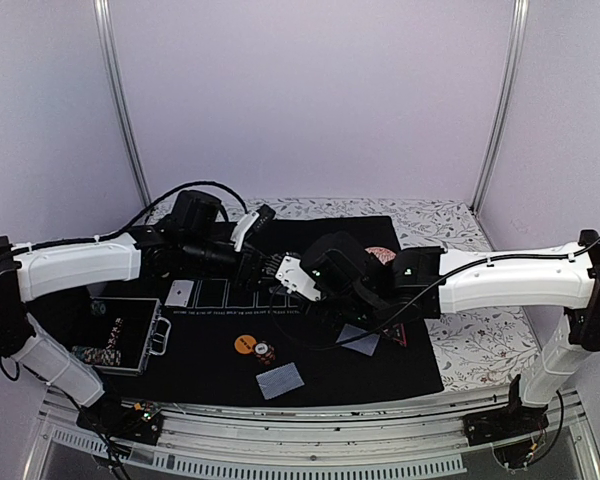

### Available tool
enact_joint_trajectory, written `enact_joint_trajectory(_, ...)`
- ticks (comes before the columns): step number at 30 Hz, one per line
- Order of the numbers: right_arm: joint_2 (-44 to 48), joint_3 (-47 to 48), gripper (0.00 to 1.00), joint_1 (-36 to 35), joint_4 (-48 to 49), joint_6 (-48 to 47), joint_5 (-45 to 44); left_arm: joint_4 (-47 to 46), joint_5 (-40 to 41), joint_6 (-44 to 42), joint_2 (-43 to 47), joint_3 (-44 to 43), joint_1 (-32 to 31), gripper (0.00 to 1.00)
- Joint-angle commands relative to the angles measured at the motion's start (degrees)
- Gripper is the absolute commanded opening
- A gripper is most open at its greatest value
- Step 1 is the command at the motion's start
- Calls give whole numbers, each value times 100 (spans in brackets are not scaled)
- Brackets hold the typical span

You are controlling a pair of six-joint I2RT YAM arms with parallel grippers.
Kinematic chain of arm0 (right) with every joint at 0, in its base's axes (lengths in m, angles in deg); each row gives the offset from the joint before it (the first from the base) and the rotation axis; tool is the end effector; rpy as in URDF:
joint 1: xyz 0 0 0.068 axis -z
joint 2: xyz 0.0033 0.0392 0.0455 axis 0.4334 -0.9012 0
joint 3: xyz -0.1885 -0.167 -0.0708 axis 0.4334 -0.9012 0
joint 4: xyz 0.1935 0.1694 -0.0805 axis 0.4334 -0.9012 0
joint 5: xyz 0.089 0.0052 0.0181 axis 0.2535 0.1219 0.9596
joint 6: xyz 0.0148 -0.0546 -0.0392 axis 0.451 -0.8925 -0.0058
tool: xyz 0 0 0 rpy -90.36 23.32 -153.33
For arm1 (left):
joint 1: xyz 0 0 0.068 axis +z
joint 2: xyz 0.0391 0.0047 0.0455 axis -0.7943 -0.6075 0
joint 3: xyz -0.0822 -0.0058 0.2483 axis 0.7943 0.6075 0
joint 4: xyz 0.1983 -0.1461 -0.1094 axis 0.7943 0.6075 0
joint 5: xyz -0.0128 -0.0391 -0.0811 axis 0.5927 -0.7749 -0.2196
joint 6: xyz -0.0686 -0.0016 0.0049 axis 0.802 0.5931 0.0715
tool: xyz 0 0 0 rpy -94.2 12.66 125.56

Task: Distribute texas hold em gaming equipment
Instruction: Pick up the poker card from the face-down deck piles.

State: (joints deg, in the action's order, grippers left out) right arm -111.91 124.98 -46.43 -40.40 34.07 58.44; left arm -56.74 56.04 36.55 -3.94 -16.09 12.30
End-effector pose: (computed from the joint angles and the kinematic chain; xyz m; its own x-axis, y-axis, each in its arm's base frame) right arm 0.1474 0.3649 0.2581 -0.0050 -0.8026 -0.5965 -0.7396 0.4044 -0.5380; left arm 0.2474 -0.2460 0.2392 -0.5855 0.2766 -0.7620 0.7775 0.4575 -0.4314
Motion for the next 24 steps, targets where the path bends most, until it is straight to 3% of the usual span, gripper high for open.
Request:
enact_joint_trajectory(1,93,53,52,-48,220,1,-187,451,346,-299,57,-51,-27,64)
enact_joint_trajectory(11,97,7,52,-48,222,30,-240,584,492,-406,416,38,28,60)
enact_joint_trajectory(19,69,22,52,-52,258,28,-249,320,-344,-200,595,1,48,69)
enact_joint_trajectory(24,87,-4,51,-48,253,29,-250,680,-157,-213,473,-152,180,63)
